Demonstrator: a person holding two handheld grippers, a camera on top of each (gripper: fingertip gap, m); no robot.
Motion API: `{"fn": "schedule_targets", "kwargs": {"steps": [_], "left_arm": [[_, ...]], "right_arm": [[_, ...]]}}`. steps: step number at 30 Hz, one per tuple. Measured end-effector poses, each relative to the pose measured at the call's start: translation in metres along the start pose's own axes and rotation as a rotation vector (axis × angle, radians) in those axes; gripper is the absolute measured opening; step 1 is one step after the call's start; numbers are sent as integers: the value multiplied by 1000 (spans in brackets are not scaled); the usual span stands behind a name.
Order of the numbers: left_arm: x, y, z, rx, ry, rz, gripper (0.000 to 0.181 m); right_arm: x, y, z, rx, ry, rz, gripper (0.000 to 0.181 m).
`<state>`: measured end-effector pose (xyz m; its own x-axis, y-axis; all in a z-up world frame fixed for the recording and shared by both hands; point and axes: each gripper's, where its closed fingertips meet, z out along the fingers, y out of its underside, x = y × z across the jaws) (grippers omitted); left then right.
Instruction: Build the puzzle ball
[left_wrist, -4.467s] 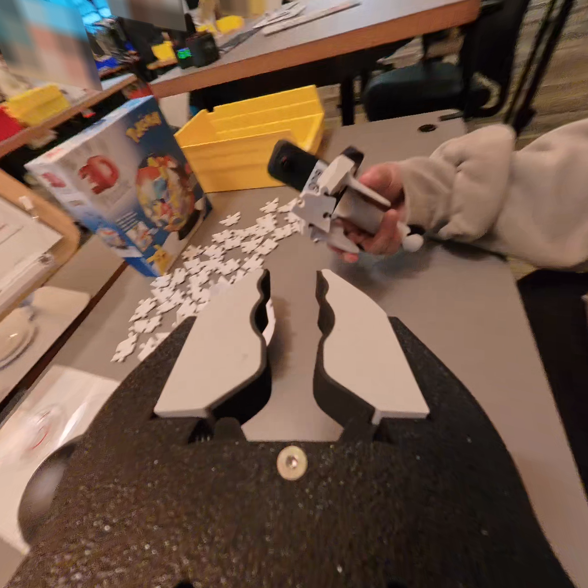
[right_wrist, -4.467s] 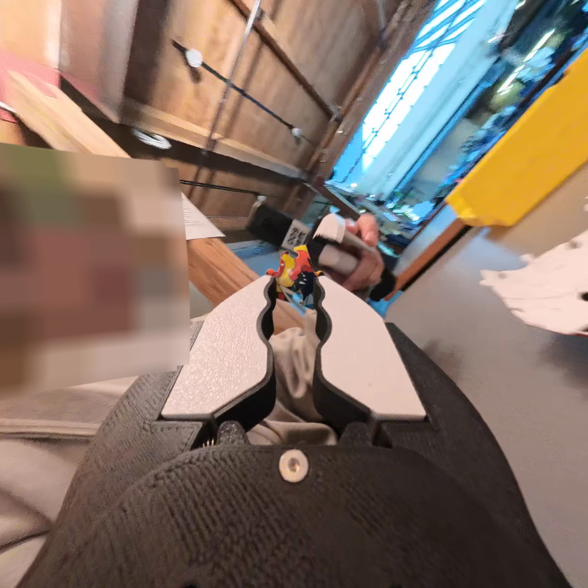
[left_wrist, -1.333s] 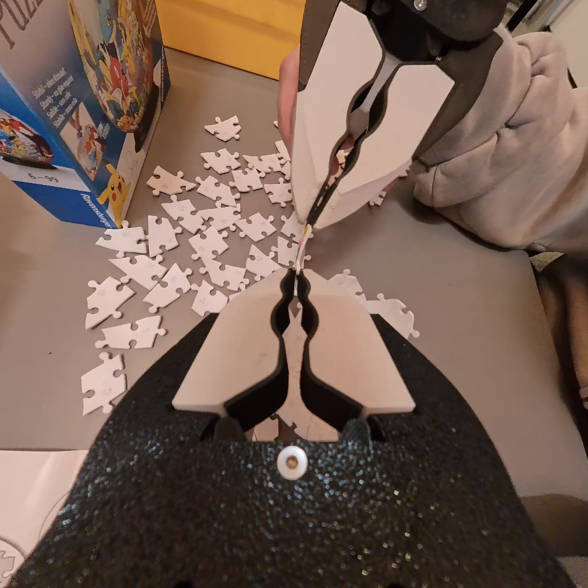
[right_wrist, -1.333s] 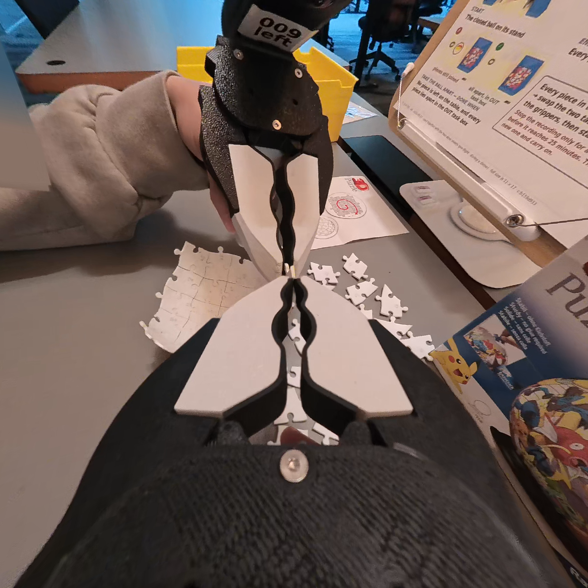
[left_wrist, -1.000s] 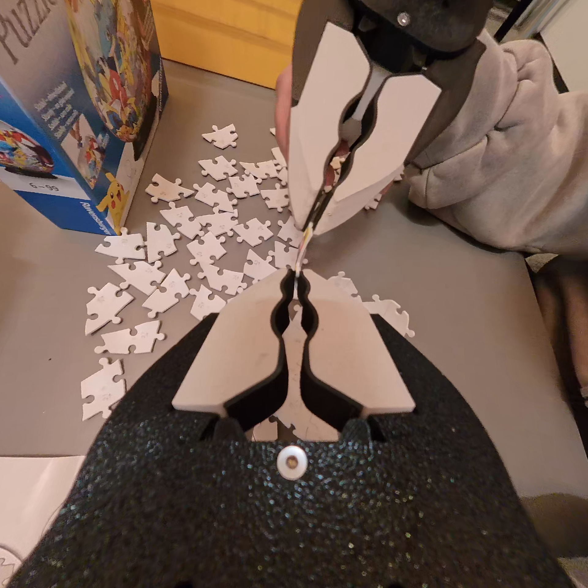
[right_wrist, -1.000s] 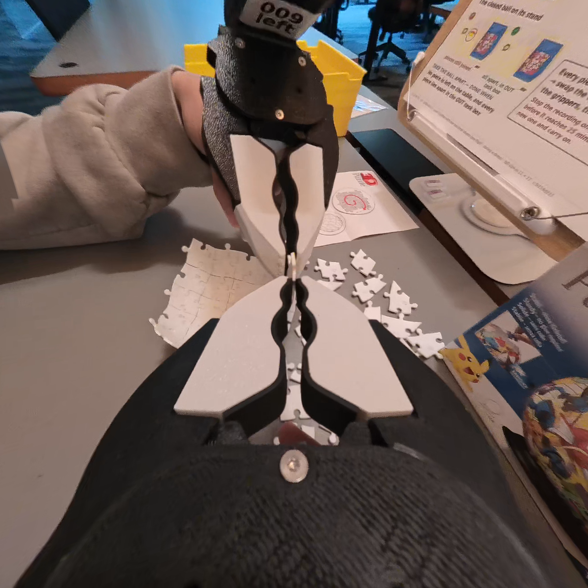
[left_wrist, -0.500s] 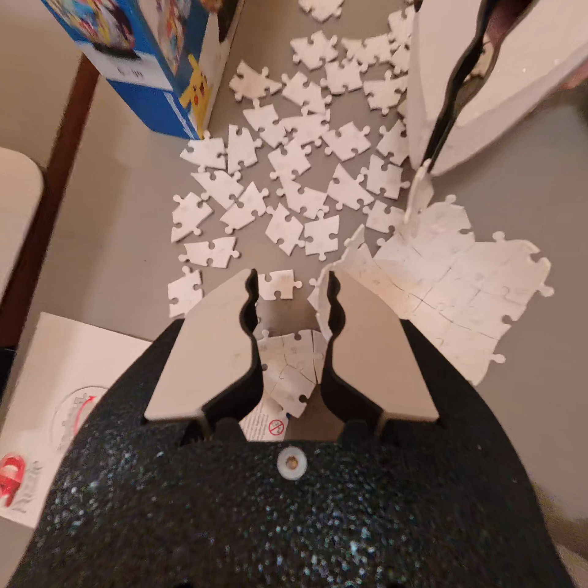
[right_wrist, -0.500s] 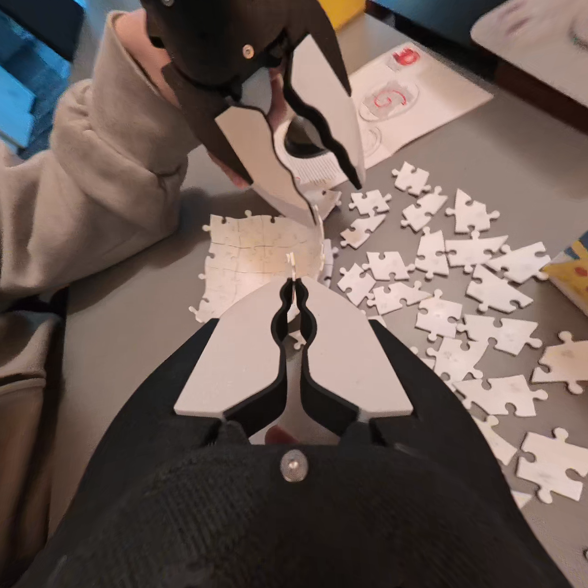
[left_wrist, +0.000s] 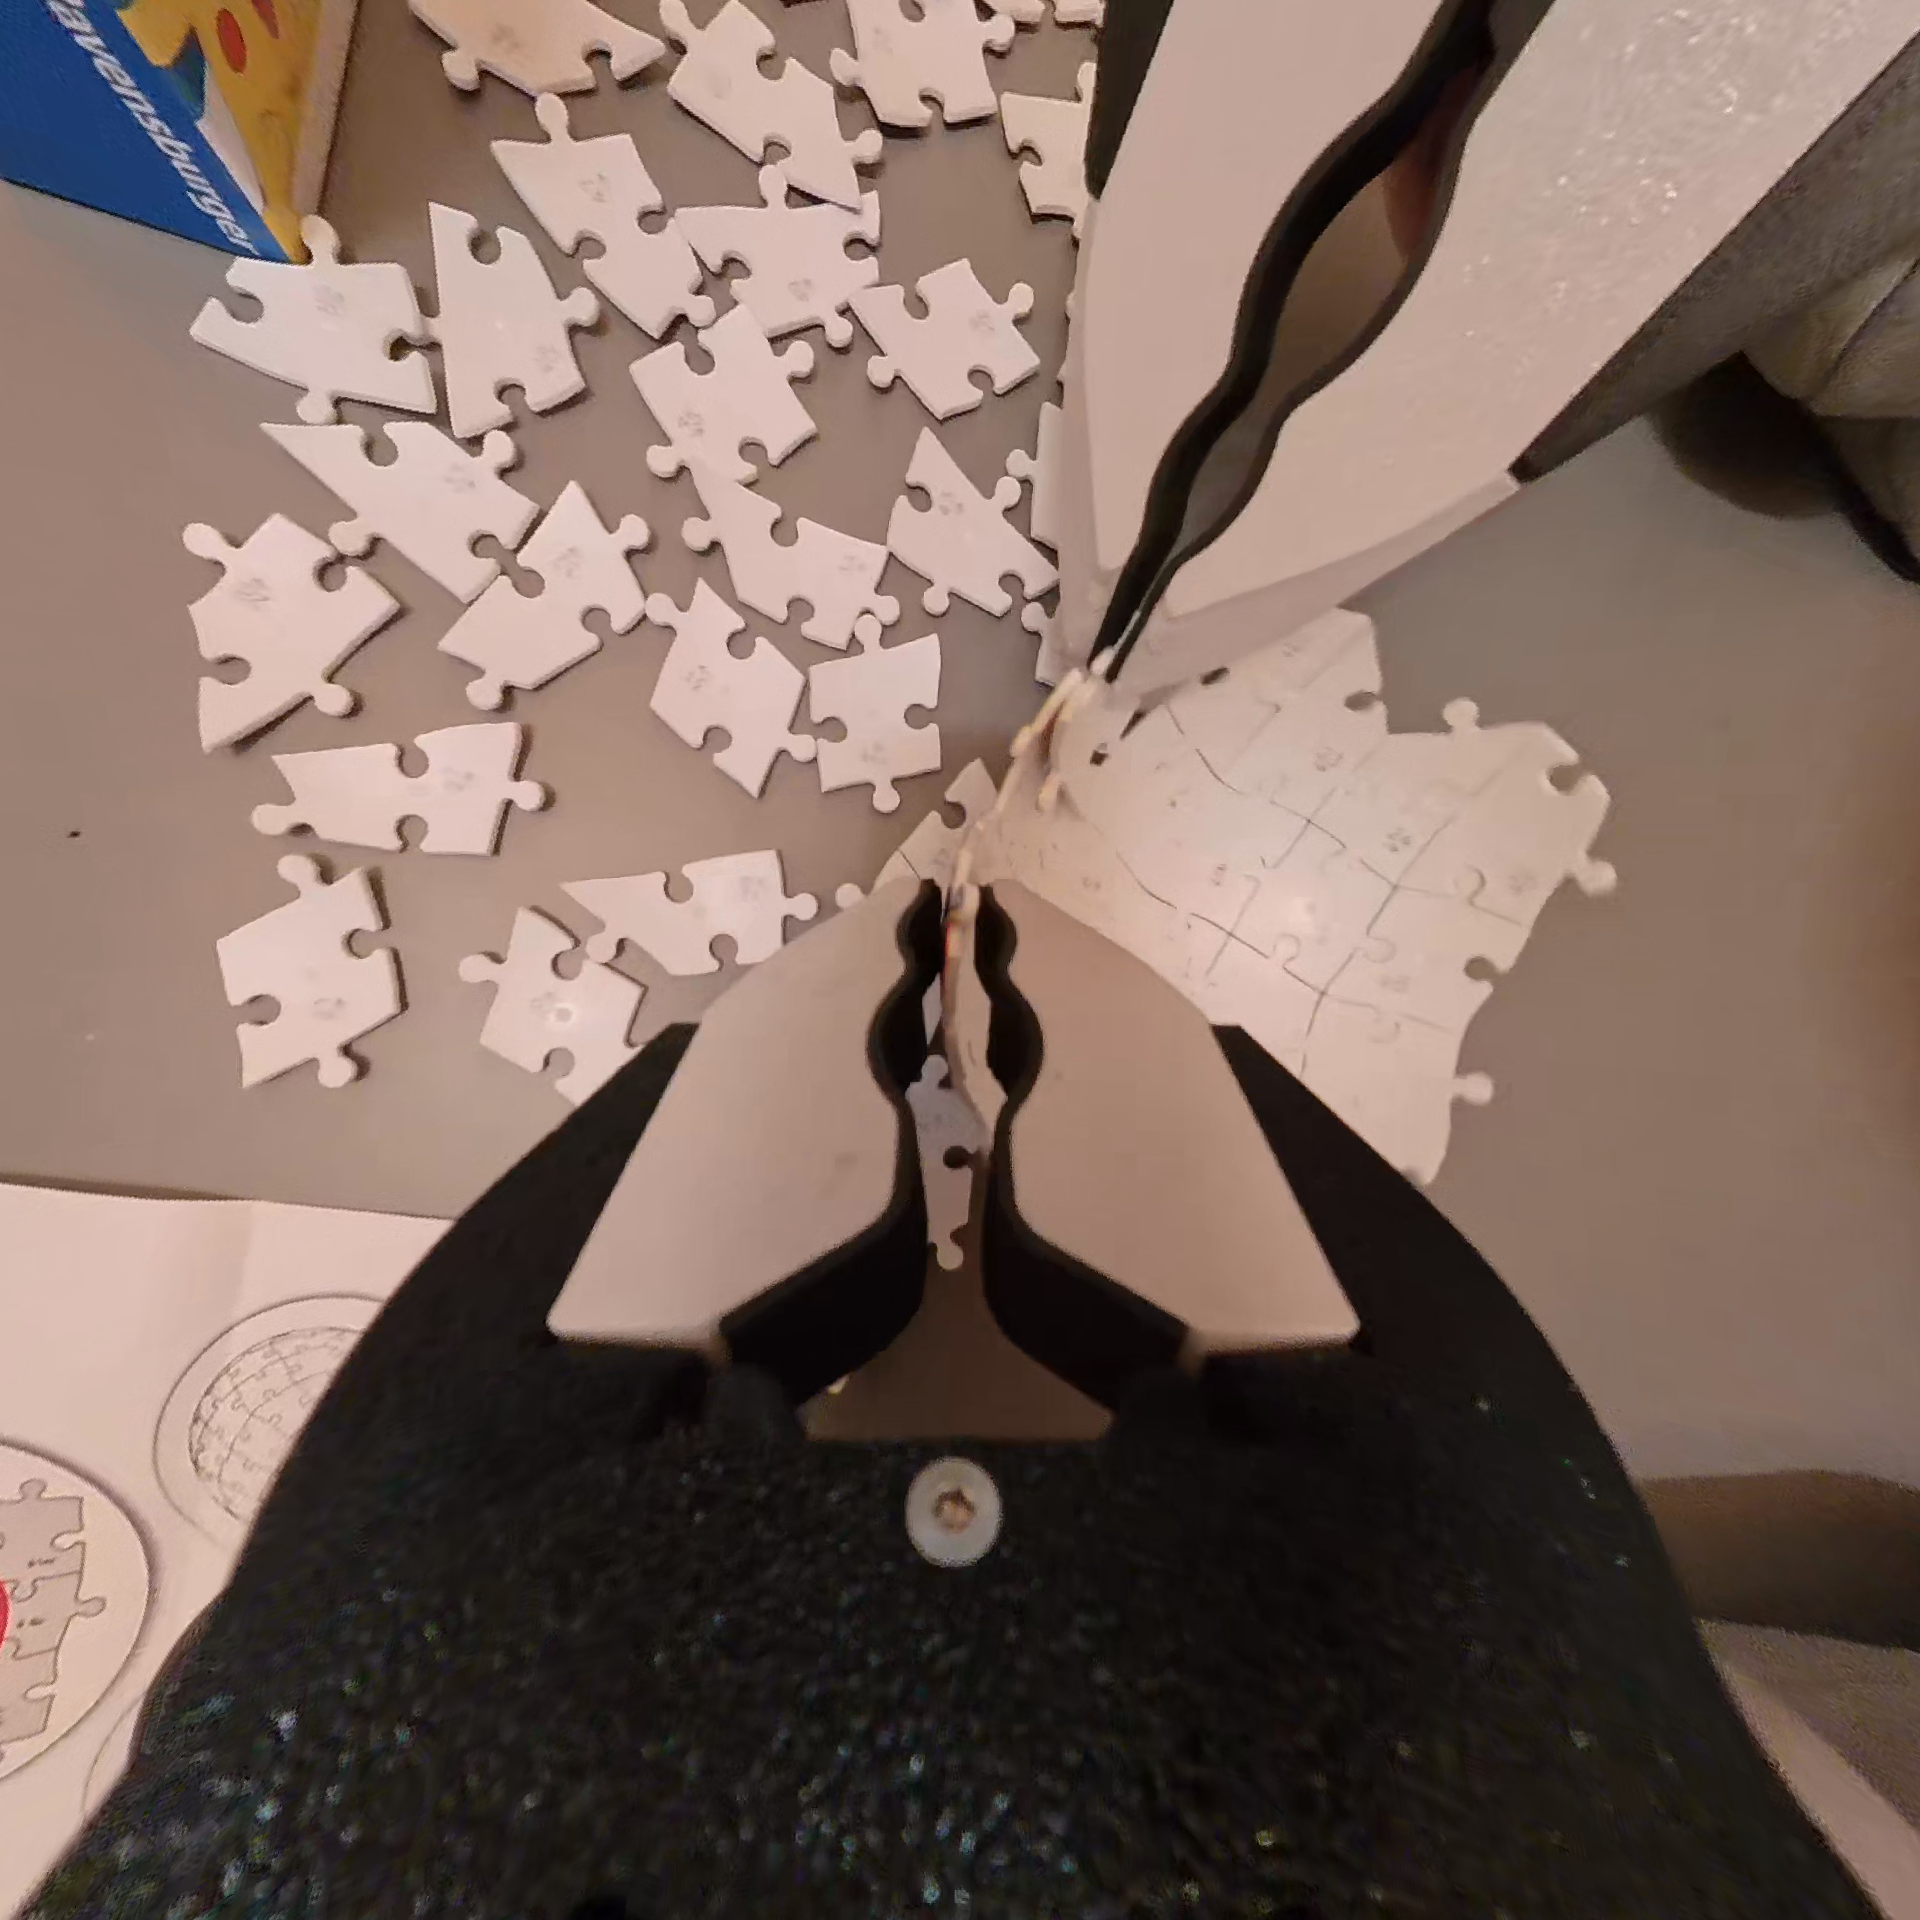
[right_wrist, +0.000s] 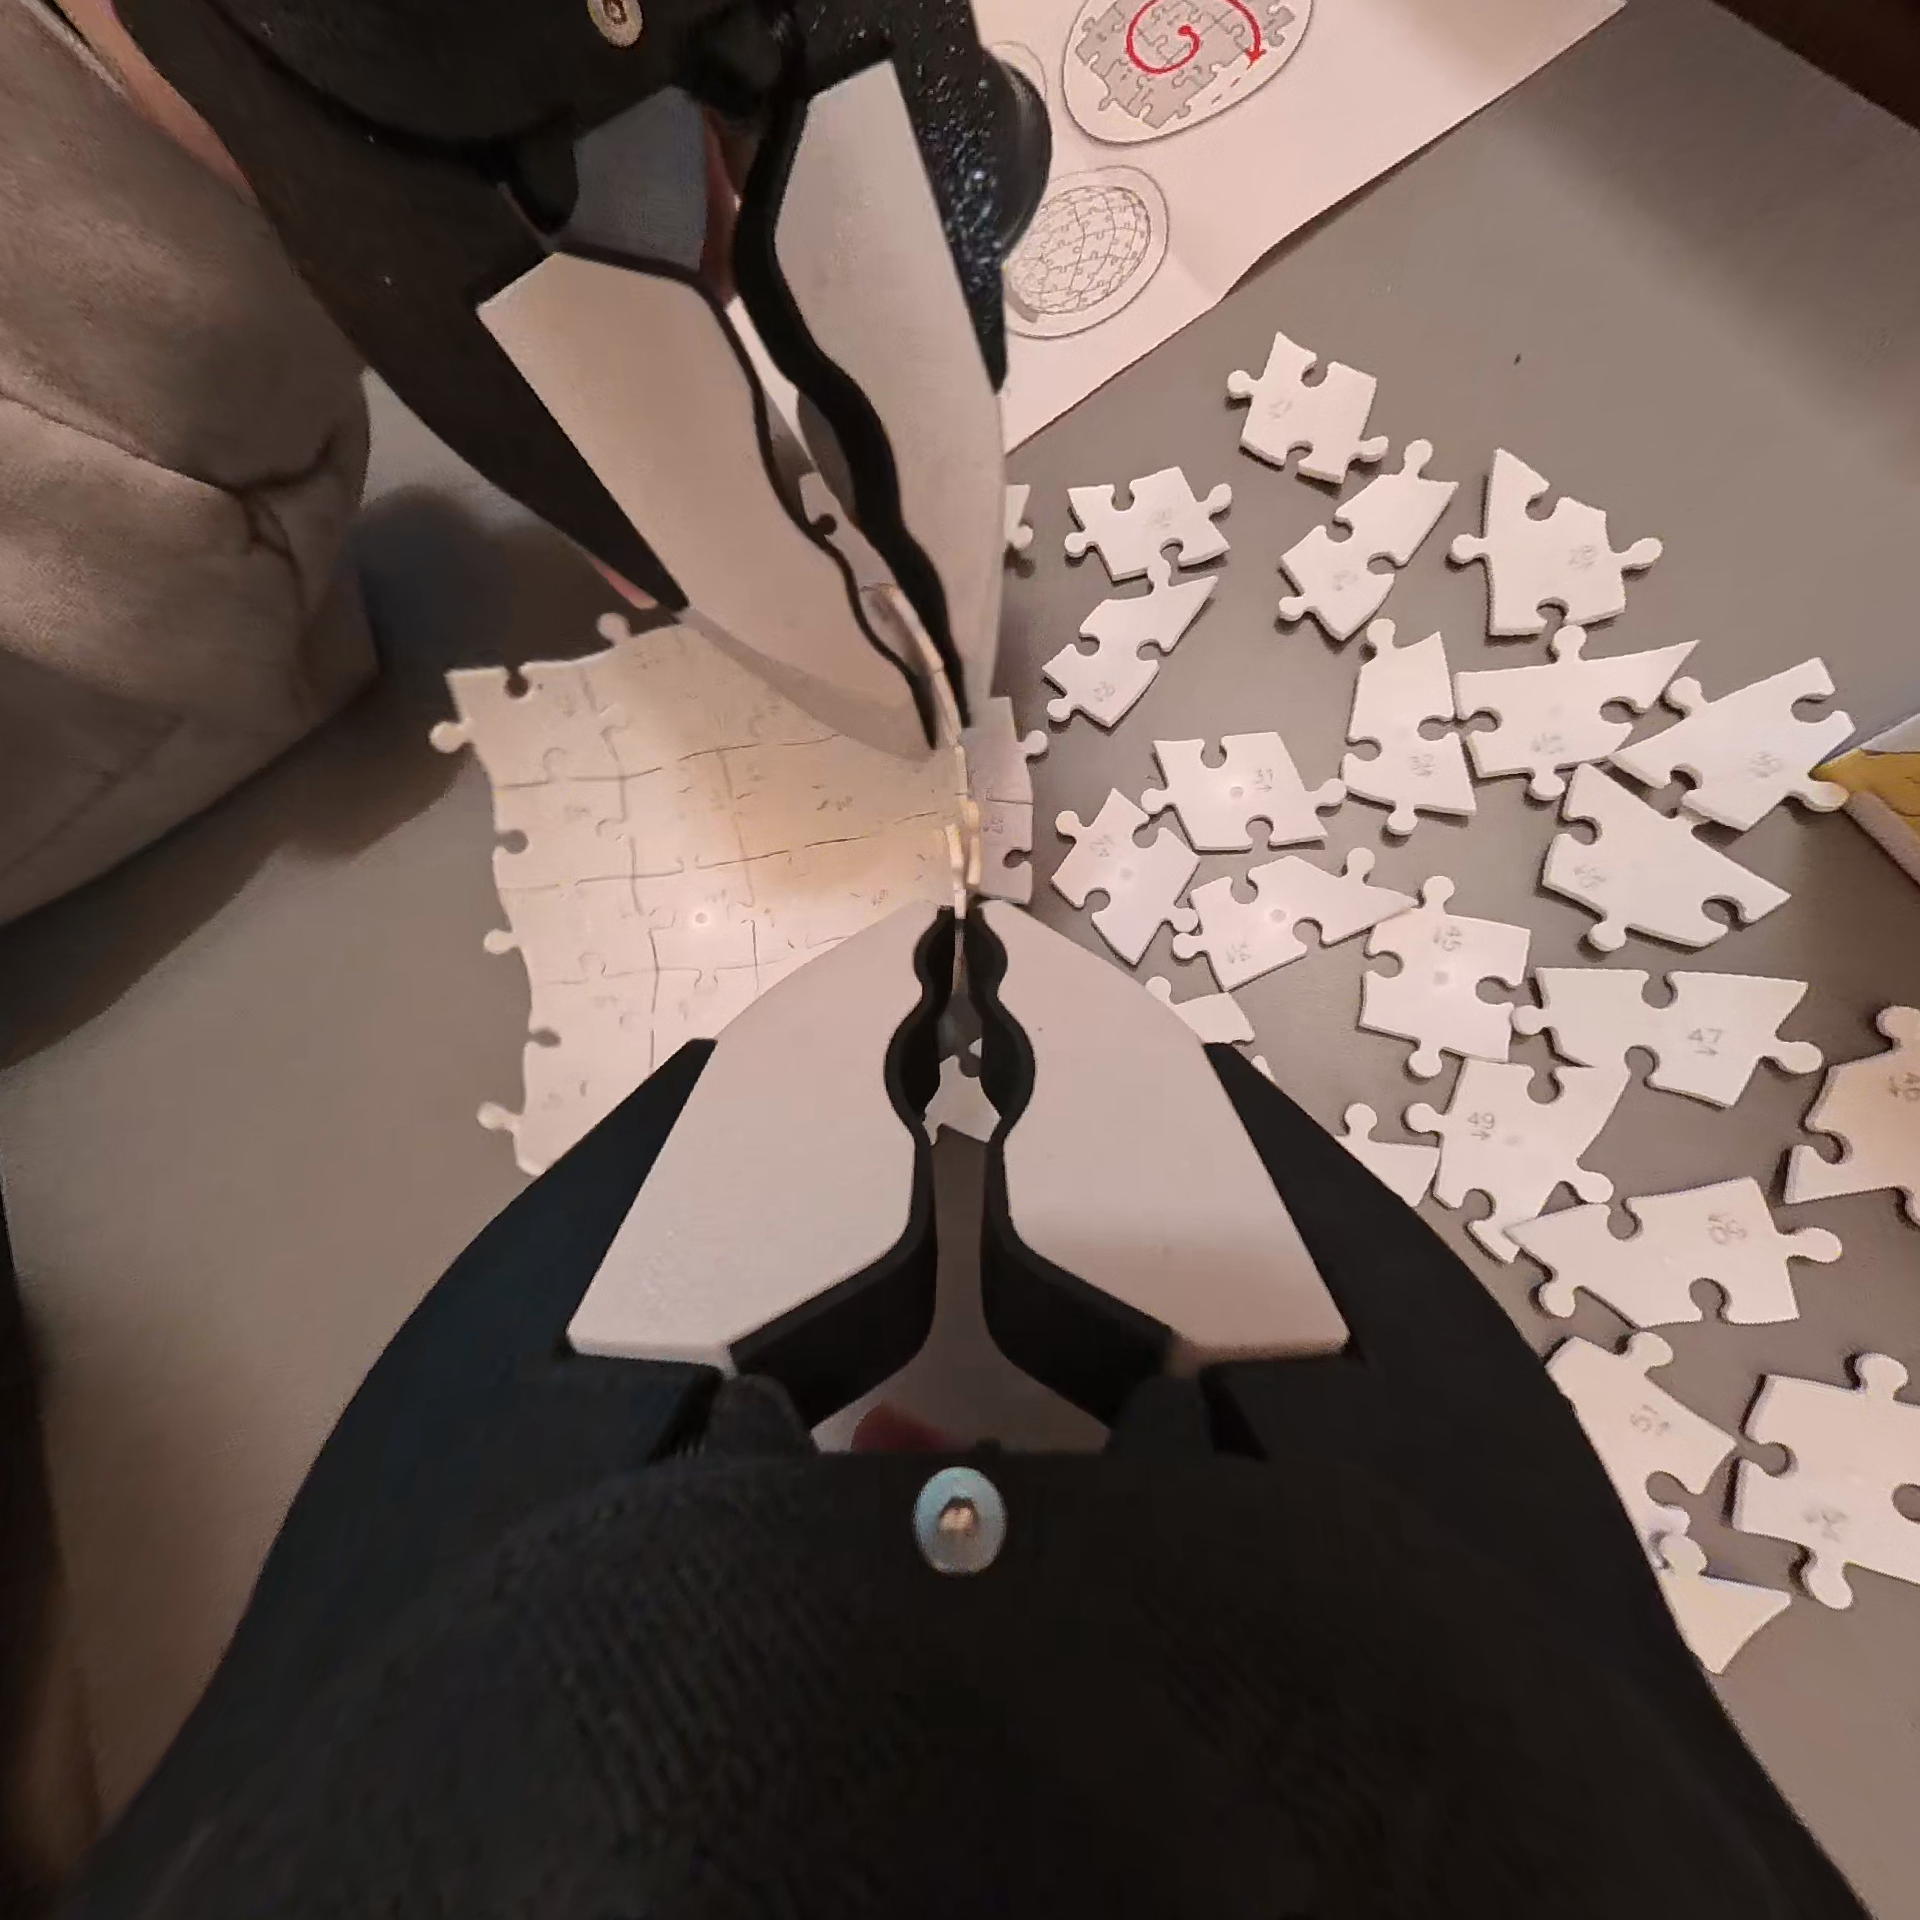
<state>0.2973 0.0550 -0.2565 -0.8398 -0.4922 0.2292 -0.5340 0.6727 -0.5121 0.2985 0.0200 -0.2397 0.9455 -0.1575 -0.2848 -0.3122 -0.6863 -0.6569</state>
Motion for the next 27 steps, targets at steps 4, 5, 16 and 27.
{"fn": "schedule_targets", "kwargs": {"steps": [4, 5, 16, 27], "left_arm": [[2, 4, -4, -16, 26, -53, 2], [3, 5, -6, -18, 33, -68, 2], [8, 20, -13, -68, 59, -116, 7], [7, 22, -13, -70, 68, -122, 8]], "right_arm": [[2, 2, 0, -9, 13, 13, 2], [2, 2, 1, -5, 8, 15, 2], [4, -4, 13, 31, 6, 0, 2], [7, -9, 20, 44, -3, -30, 3]]}}
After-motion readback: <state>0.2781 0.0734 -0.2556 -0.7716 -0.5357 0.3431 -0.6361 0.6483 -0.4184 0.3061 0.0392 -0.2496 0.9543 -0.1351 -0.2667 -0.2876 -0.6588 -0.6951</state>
